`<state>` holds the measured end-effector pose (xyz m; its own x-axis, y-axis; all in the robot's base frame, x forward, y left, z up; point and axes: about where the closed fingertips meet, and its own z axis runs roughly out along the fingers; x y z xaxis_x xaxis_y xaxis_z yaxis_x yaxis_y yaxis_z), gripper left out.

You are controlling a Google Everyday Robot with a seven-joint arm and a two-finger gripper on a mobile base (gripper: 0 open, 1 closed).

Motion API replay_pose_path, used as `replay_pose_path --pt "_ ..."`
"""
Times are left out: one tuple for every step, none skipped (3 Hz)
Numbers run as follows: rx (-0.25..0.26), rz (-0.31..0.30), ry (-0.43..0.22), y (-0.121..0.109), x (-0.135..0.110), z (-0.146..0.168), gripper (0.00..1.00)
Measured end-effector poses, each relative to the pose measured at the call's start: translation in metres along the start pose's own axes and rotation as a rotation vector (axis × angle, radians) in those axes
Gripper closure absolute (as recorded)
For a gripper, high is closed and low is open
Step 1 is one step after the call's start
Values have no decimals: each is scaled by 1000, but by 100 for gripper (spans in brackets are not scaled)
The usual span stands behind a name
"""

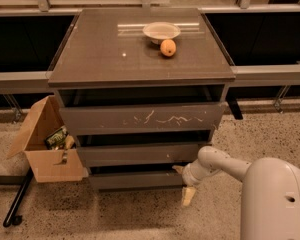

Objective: Open bottom drawer

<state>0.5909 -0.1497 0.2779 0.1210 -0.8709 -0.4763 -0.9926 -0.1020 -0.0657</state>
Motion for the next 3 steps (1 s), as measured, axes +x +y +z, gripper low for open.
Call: replay_pose_path --pt "0 0 0 0 0 0 0" --pt "6 -5 34 -7 12 21 0" --pt "29 11 40 -14 31 46 0"
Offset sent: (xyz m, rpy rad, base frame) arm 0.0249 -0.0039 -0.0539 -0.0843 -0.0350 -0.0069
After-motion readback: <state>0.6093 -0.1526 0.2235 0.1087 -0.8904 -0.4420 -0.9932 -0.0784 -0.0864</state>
